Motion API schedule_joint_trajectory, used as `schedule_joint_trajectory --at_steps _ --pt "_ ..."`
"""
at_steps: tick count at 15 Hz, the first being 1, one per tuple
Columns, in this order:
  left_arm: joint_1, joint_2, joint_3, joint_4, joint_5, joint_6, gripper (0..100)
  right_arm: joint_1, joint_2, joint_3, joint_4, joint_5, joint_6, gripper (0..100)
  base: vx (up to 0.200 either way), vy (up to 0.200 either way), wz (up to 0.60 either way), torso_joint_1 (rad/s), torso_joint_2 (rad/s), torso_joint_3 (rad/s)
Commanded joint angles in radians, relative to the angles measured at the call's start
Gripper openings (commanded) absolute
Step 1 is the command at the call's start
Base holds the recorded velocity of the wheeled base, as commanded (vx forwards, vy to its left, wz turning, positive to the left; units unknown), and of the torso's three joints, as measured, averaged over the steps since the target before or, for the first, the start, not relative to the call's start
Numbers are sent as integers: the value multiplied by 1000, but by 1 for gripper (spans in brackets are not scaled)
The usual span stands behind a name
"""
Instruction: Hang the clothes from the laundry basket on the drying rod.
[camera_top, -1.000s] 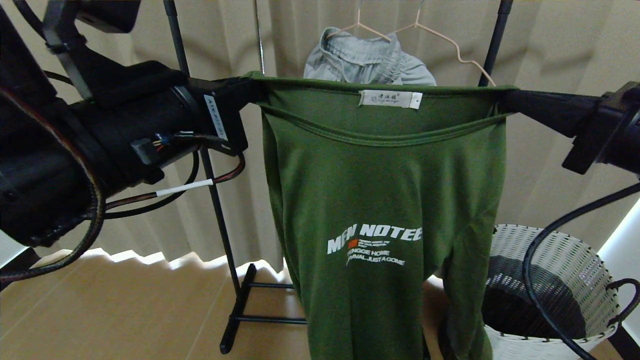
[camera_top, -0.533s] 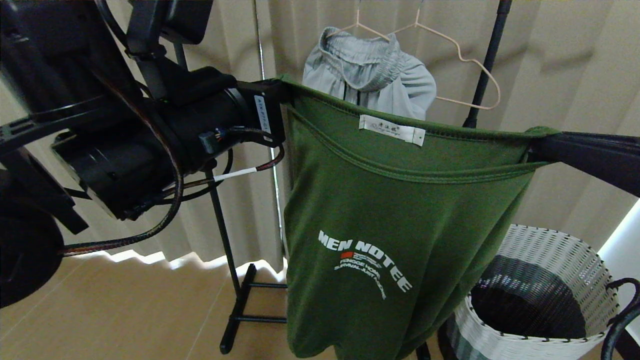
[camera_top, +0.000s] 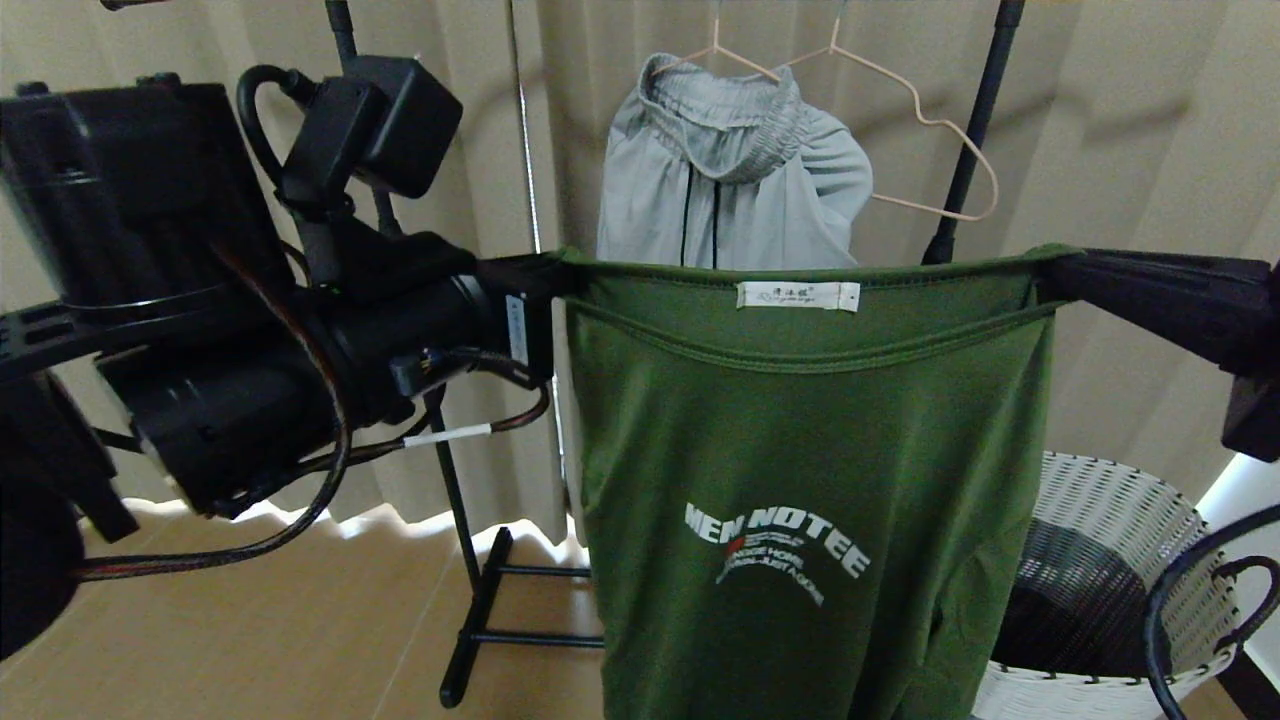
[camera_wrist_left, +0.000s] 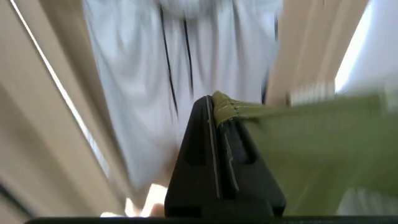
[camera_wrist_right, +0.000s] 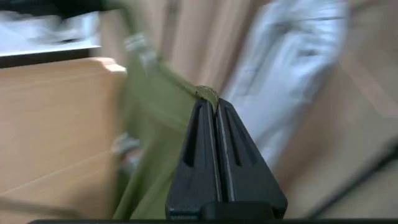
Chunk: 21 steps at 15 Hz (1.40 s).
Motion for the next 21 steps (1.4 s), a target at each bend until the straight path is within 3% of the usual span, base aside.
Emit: schedule_joint_trajectory --at_steps 1,2,4,5,11,13,14,15,17,18,19,21 --pt "-3 -151 16 174 -48 2 0 -44 125 -21 -93 -14 -9 0 0 0 0 0 0 0" --pt "-3 -199 15 243 -125 0 0 -44 177 -30 -171 -25 -1 0 0 0 0 0 0 0" --pt "-7 -259 21 262 -272 -3 0 -37 258 -40 -329 -25 48 0 0 0 0 0 0 0" --pt "-10 -271 21 259 -303 -3 0 -30 278 -47 -383 -25 79 0 0 0 0 0 0 0" --pt "-13 -268 21 230 -306 -4 0 -9 274 -53 -411 -30 99 0 0 0 0 0 0 0" --pt "5 -205 11 208 -185 54 0 -10 205 -44 -400 -48 97 0 0 0 0 0 0 0" --pt "13 -174 13 194 -116 129 0 -10 188 -45 -391 -48 97 0 0 0 0 0 0 0" --pt "20 -134 25 105 -73 210 0 -10 160 -44 -368 -48 97 0 0 0 0 0 0 0" --pt "14 -59 24 -91 -37 235 0 -9 122 -31 -326 -48 97 0 0 0 0 0 0 0" --pt "13 -56 22 -102 -30 236 0 -9 120 -30 -325 -48 97 0 0 0 0 0 0 0" --pt "-6 -36 19 -137 30 246 0 -10 107 -1 -320 -48 97 0 0 0 0 0 0 0" --pt "-7 -39 28 -134 32 246 0 -9 107 33 -322 -48 97 0 0 0 0 0 0 0"
